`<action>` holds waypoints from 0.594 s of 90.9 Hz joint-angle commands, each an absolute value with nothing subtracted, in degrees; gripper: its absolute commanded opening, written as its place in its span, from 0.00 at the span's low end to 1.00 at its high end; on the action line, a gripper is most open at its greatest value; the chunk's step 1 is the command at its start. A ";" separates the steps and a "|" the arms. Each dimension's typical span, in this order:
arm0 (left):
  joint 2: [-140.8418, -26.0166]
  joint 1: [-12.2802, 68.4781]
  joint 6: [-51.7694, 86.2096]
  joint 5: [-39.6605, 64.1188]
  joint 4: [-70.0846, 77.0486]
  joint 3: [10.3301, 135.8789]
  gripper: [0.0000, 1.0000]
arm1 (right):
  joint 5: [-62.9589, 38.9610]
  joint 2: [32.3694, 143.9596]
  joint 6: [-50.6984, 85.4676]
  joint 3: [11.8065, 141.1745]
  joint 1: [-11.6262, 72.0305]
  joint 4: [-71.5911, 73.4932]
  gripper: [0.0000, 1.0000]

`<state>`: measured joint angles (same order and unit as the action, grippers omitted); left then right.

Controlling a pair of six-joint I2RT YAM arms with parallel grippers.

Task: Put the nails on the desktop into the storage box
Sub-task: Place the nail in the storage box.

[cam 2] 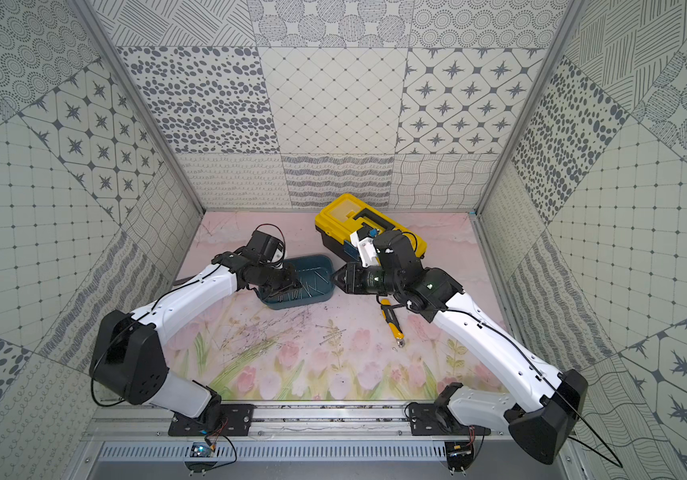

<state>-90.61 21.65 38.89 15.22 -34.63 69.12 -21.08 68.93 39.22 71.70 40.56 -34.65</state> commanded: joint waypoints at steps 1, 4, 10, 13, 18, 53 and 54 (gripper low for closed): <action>-96.02 21.53 34.22 7.68 -37.38 72.32 0.00 | -20.21 67.05 39.06 72.26 40.87 -34.85 0.32; -96.91 21.53 34.01 7.39 -37.06 72.65 0.00 | -20.06 66.76 39.12 71.94 40.94 -35.19 0.32; -98.77 21.49 33.41 6.93 -36.43 72.98 0.00 | -19.68 66.36 39.07 71.57 40.96 -36.10 0.32; -99.68 21.53 33.25 6.81 -36.12 73.36 0.00 | -19.53 66.09 39.07 71.47 41.07 -36.63 0.32; -101.44 21.52 32.99 6.85 -35.84 73.85 0.00 | -19.08 65.81 38.88 71.46 41.25 -37.56 0.32; -108.03 21.66 33.84 6.60 -31.57 74.02 0.00 | -16.84 64.01 38.40 67.48 43.15 -41.41 0.32; -108.11 21.68 33.84 6.59 -31.48 74.01 0.00 | -16.77 64.04 38.40 67.31 43.24 -41.49 0.32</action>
<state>-106.19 21.65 35.14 8.38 -33.65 73.43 -18.57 64.88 39.20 69.04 42.28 -40.64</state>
